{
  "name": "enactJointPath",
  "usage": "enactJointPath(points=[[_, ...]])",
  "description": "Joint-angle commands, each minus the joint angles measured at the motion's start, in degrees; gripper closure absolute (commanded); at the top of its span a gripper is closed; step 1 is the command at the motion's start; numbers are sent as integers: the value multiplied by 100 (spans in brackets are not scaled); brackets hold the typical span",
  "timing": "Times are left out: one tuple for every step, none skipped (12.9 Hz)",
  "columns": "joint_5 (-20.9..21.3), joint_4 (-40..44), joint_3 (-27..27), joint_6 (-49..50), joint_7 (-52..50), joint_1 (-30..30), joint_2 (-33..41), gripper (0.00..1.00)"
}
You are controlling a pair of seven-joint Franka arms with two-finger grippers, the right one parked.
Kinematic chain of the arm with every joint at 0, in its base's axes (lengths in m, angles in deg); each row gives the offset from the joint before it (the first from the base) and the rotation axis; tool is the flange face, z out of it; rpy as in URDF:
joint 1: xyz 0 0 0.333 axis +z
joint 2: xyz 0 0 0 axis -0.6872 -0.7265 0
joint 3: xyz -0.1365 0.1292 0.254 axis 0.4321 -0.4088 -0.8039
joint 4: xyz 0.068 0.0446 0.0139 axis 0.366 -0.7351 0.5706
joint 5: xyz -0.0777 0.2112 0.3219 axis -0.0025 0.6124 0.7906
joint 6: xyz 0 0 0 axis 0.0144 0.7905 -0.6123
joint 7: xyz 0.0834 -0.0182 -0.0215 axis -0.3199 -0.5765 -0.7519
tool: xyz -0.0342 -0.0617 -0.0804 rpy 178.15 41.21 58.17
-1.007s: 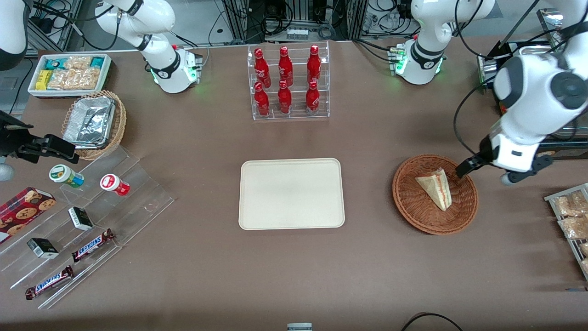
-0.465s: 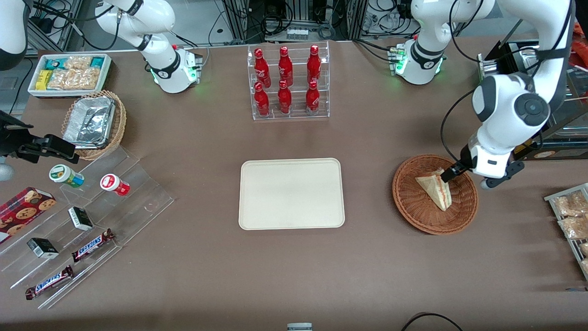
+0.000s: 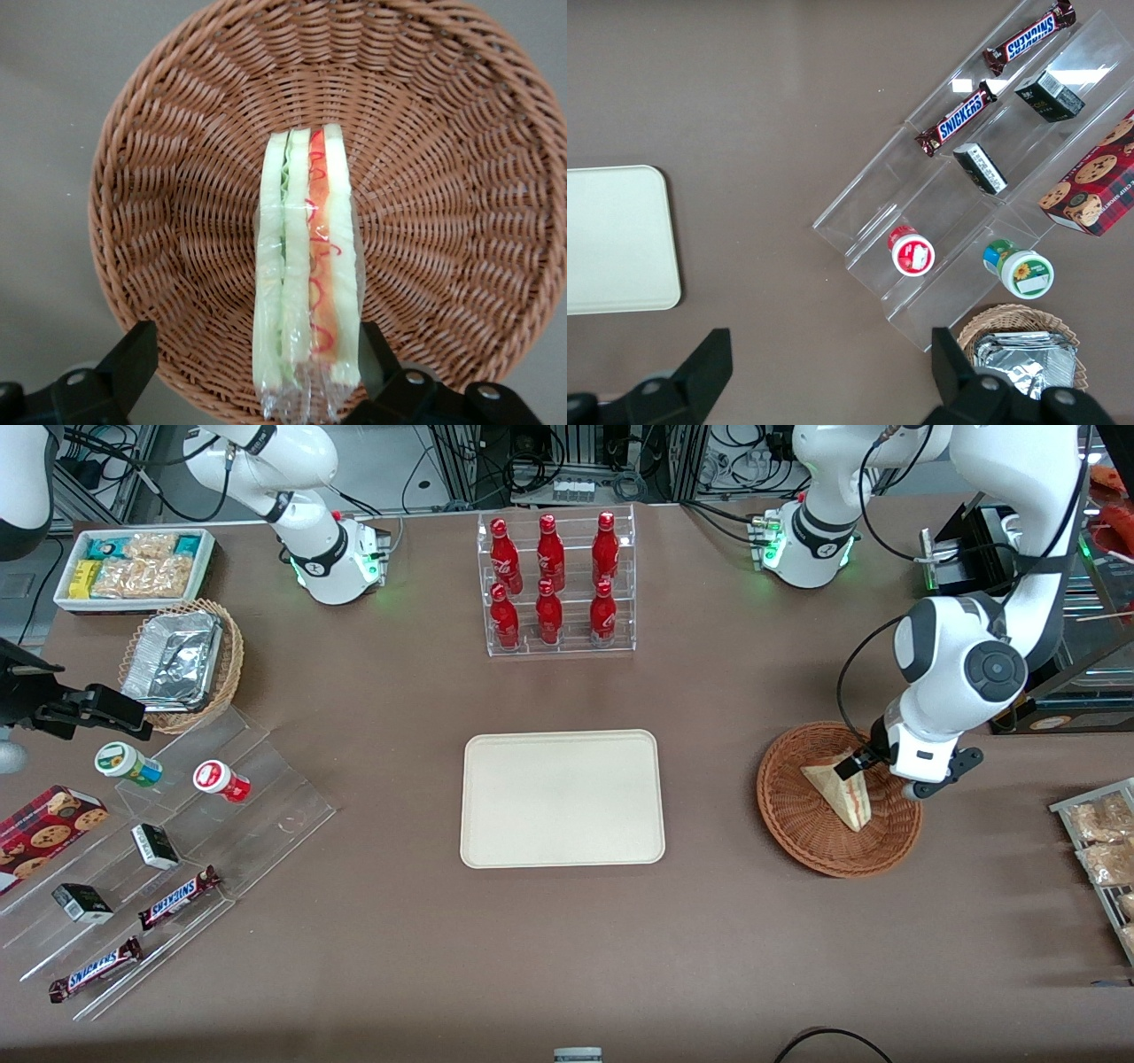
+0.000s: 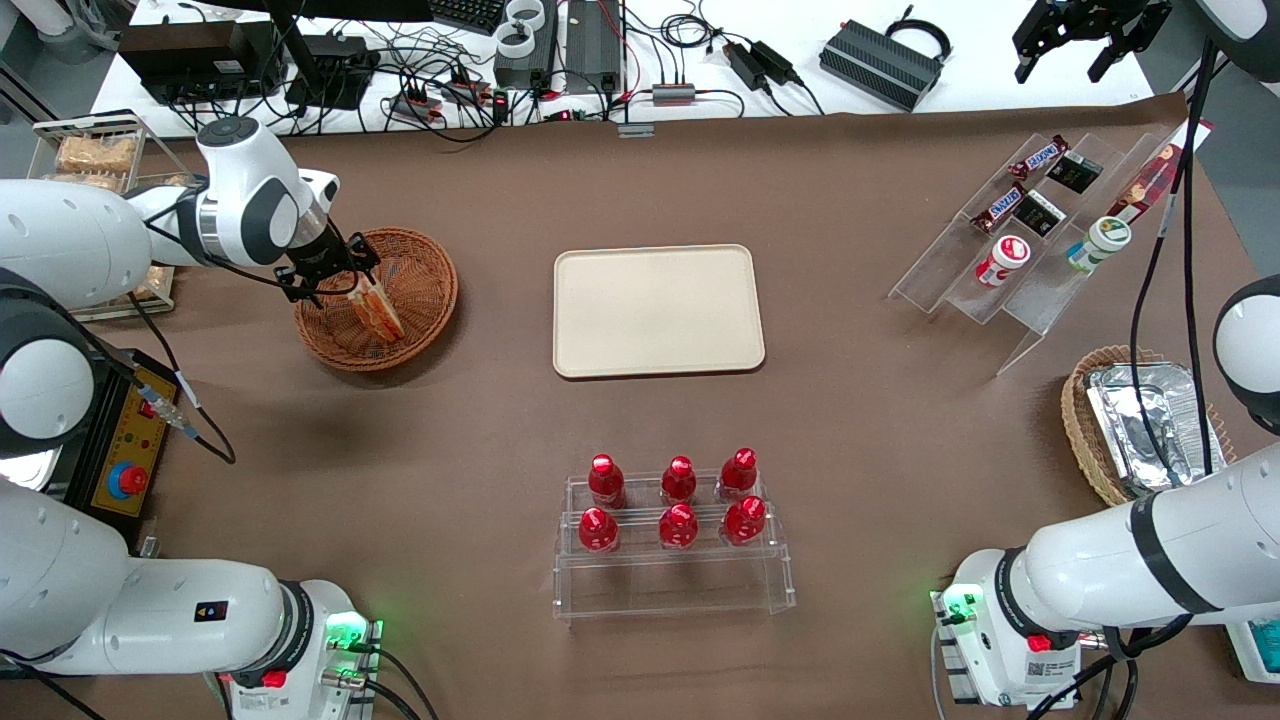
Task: Place sandwich from basket to tray
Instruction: 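Lower the open left gripper around the sandwich and close it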
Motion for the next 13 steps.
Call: enactJointPath(points=[[-20, -10, 10, -231, -137, -30, -200, 0], [-20, -10, 10, -267, -180, -30, -253, 0], [-20, -10, 28, -328, -216, -30, -297, 2], [-20, -19, 45, -372, -225, -30, -324, 4], [-20, -19, 54, -373, -225, -30, -359, 4], [-20, -10, 54, -364, -225, -30, -350, 4], [-20, -10, 63, -364, -260, -30, -342, 5], [-20, -10, 80, -364, -356, -30, -341, 9], [-20, -1, 98, -364, -409, -30, -341, 16], [-20, -1, 98, -355, -496, -30, -341, 34], [-20, -1, 124, -355, -628, -30, -341, 63], [-20, -1, 124, -355, -699, -30, -333, 90], [-20, -1, 124, -355, -752, -30, -324, 100]])
